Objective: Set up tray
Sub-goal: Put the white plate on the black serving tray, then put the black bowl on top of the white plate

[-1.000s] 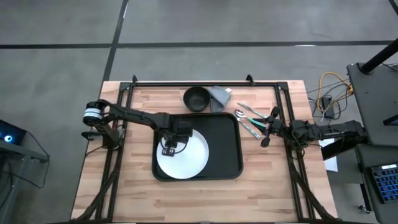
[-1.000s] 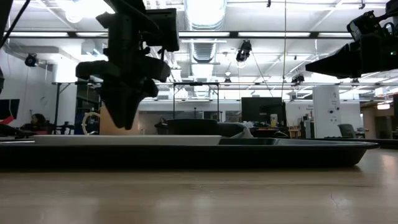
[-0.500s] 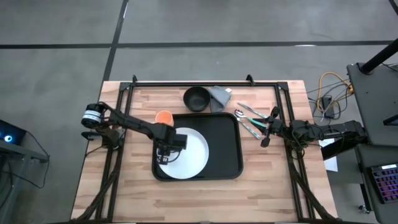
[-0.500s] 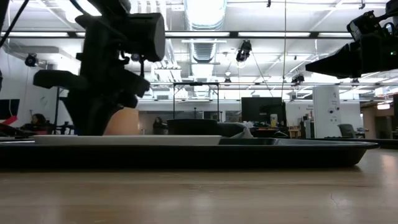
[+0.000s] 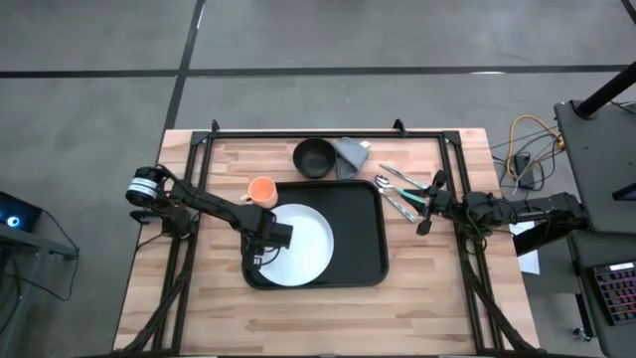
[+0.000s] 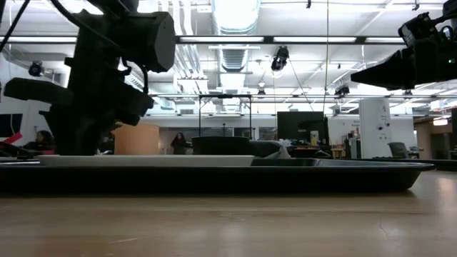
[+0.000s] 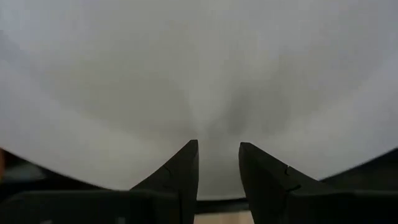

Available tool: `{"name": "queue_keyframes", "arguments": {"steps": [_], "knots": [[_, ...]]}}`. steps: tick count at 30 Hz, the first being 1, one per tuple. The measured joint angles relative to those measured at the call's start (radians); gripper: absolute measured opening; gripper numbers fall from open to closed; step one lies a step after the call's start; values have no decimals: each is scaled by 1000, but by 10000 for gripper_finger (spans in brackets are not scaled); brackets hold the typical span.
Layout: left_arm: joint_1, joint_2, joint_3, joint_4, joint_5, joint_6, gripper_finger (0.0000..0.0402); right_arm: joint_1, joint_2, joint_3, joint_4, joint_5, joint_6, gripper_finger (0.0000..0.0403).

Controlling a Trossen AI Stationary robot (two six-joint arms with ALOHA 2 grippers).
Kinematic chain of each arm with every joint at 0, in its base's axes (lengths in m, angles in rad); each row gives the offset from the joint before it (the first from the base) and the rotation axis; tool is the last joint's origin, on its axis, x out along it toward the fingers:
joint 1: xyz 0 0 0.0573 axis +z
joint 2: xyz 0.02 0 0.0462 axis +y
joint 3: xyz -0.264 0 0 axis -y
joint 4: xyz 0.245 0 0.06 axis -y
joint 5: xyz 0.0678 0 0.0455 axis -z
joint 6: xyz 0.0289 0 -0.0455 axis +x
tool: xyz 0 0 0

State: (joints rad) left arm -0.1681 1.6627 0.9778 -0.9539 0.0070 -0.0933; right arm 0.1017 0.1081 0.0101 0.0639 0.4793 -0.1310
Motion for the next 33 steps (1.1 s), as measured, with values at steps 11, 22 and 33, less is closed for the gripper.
{"name": "queue_keyframes", "arguments": {"steps": [11, 22, 33], "knots": [[-2, -1, 4, -71, 15, -60, 96, 0, 0, 0, 0, 0, 0, 68], [-2, -8, 4, -90, 19, -70, 96, 0, 0, 0, 0, 0, 0, 68], [-2, -41, 113, -82, 19, -71, 96, 0, 0, 0, 0, 0, 0, 68]]}}
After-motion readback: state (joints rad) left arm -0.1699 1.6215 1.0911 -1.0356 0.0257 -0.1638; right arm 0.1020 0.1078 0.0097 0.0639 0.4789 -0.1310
